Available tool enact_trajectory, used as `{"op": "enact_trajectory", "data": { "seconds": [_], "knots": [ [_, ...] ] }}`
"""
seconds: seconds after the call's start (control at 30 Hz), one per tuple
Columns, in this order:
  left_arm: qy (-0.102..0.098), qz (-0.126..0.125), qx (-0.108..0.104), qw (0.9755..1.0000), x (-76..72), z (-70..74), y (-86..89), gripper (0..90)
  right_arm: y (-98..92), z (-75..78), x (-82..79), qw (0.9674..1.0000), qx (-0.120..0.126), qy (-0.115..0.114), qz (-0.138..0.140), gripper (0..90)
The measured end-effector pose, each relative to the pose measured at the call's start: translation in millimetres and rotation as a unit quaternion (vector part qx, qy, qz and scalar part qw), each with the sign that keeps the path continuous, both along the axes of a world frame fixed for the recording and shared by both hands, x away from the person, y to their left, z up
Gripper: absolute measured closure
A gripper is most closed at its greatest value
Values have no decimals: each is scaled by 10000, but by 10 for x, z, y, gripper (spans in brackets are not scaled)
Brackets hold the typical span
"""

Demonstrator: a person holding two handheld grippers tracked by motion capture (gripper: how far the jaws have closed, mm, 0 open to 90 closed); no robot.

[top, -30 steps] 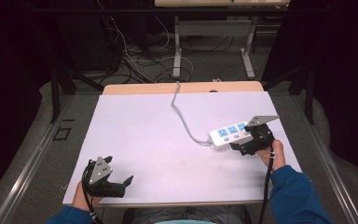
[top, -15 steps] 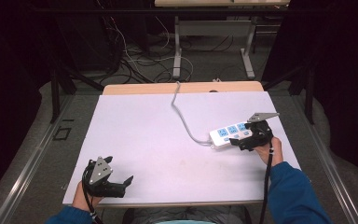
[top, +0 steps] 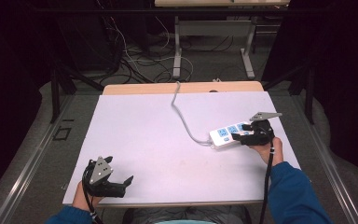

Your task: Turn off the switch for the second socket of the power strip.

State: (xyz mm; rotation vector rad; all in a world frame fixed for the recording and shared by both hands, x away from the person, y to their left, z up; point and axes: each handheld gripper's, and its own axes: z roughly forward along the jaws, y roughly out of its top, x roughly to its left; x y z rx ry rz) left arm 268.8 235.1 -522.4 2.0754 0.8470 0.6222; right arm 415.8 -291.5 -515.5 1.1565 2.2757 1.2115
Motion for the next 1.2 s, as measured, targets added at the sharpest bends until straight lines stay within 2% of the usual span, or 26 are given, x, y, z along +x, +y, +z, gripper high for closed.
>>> {"op": "enact_trajectory", "data": {
  "seconds": [0.13,0.3,0.4,0.5,0.77,0.93,1.07,1.13,1.2],
  "knots": [
    [-2,2,47,10000,1,0,0,1,-3,-18,1,9999,51,136,-94,591],
    [-2,-2,40,10000,0,0,-1,1,-7,-33,-3,9994,159,230,-194,783],
    [-9,1,66,10000,2,0,-2,1,-15,-64,12,9995,108,158,-245,889],
    [45,1,1,10000,-5,-6,-11,1,-10,-73,18,9993,91,176,-330,900],
    [47,-7,33,10000,0,-5,-9,1,55,-107,41,9988,-249,103,-416,900],
    [31,-6,19,10000,-7,-6,-10,1,83,-155,55,9981,-389,155,-451,900],
    [-17,12,40,10000,1,-5,-5,2,91,-163,64,9980,-417,159,-447,900],
    [48,-4,38,10000,-1,-6,-10,1,93,-177,72,9976,-493,164,-452,900],
    [38,1,52,10000,-5,-3,-11,2,92,-187,74,9979,-455,134,-442,900]
  ]
}}
